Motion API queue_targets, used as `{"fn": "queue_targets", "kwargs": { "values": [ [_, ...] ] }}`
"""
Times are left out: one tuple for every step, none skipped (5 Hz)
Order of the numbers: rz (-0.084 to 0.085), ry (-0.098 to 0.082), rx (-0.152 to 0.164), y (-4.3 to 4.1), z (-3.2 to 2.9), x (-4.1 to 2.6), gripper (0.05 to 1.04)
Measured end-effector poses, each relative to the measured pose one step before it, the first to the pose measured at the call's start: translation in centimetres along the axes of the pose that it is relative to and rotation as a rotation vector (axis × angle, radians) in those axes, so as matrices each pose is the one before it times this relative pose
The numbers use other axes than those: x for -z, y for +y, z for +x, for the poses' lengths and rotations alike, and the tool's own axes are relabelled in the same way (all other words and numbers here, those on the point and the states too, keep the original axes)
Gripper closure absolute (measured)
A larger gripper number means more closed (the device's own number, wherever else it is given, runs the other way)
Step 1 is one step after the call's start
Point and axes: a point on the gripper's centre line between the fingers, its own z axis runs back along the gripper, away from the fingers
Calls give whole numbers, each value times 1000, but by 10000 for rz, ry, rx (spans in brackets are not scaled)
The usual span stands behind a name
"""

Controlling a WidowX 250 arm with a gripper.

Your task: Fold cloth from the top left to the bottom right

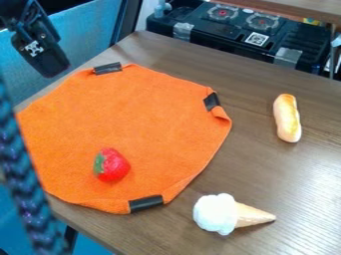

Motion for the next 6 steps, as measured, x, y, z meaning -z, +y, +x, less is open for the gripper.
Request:
{"fn": "queue_targets", "kwargs": {
  "values": [
    [-53,65,-95,116,-132,351,84],
    [134,735,-271,2393,-482,2987,84],
    [403,185,198,2409,607,2081,84],
    [446,-319,658,2788,1055,2151,84],
    [-33,-570,844,2705,1266,2830,84],
    [389,-72,230,2333,406,960,84]
  ]
}}
